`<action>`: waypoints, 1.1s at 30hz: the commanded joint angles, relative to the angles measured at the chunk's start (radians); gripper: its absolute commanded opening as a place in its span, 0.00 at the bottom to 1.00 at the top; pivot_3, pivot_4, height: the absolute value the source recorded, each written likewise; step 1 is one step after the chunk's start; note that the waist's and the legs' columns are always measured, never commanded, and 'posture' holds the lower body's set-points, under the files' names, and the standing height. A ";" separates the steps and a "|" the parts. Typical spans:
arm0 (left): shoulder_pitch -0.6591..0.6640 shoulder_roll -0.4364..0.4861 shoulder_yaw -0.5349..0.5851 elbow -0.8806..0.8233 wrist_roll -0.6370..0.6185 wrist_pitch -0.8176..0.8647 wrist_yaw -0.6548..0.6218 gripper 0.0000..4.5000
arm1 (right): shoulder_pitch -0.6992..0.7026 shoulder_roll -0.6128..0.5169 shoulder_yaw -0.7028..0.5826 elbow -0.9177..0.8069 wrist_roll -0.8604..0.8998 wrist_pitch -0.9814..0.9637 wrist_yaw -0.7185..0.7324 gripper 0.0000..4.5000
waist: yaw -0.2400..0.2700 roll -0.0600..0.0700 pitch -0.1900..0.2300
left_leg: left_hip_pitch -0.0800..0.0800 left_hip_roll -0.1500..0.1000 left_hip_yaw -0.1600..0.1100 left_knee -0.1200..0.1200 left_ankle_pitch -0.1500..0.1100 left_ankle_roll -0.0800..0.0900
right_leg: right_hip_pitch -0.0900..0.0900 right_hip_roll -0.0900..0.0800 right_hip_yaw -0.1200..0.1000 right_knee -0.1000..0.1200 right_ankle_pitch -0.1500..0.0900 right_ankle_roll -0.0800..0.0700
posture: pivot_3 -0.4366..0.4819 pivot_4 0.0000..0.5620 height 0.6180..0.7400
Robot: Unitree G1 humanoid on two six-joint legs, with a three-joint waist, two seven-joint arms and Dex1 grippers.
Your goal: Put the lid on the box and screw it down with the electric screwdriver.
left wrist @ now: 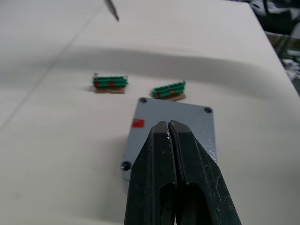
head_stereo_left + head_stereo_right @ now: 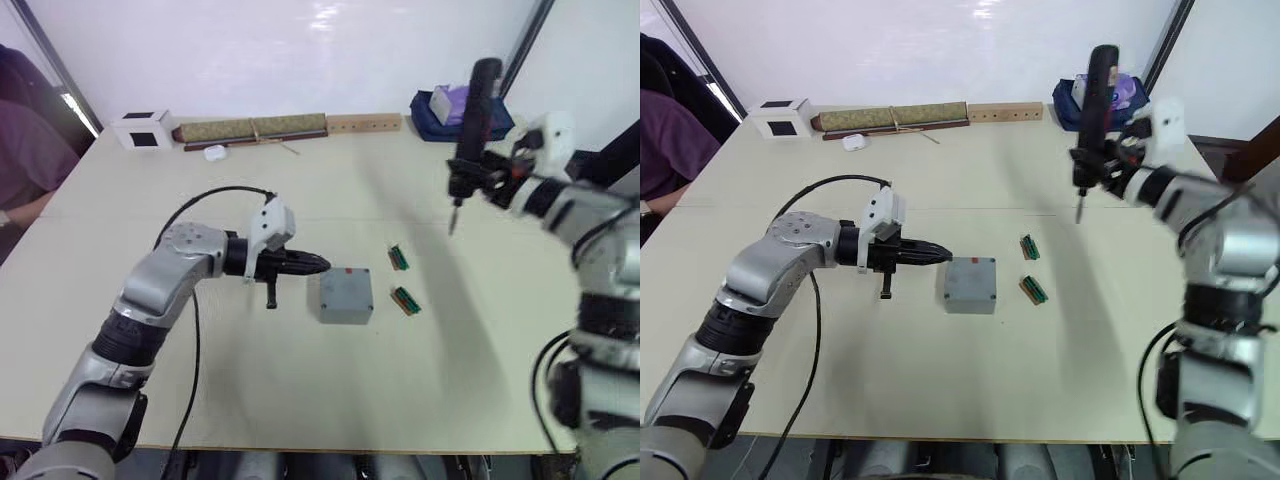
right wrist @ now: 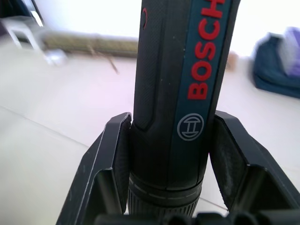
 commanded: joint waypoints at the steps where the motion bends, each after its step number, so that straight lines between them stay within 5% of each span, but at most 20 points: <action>1: -0.039 -0.020 -0.036 0.059 0.056 -0.085 -0.039 0.00 | 0.012 0.108 -0.032 -0.260 0.157 0.028 -0.108 0.41 | -0.006 0.000 0.000 | 0.000 0.000 0.000 0.000 0.000 0.000 | 0.000 0.000 0.000 0.001 0.000 0.000 | 0.48 0.27 1.00; 5: -0.040 -0.055 -0.052 0.093 0.076 -0.112 -0.050 0.00 | 0.074 0.199 0.013 -0.374 0.202 0.039 -0.207 0.41 | -0.005 0.000 0.000 | 0.000 -0.001 -0.001 0.000 0.000 0.000 | -0.001 0.001 0.000 0.001 0.000 0.000 | 0.48 0.27 1.00; 11: -0.011 -0.052 -0.101 0.122 0.156 -0.167 -0.059 0.00 | 0.143 0.171 0.103 -0.417 0.133 -0.045 -0.212 0.41 | -0.005 0.000 0.000 | 0.000 -0.001 -0.001 0.000 0.000 0.000 | 0.000 0.001 0.000 0.001 0.000 0.000 | 0.48 0.27 1.00; 33: 0.017 -0.077 -0.107 0.152 0.204 -0.189 -0.035 0.00 | 0.238 0.161 0.277 -0.310 -0.041 -0.273 -0.180 0.41 | -0.006 0.000 0.000 | 0.003 -0.001 -0.001 0.000 0.000 0.000 | 0.002 0.002 -0.001 0.001 0.000 0.000 | 0.48 0.27 1.00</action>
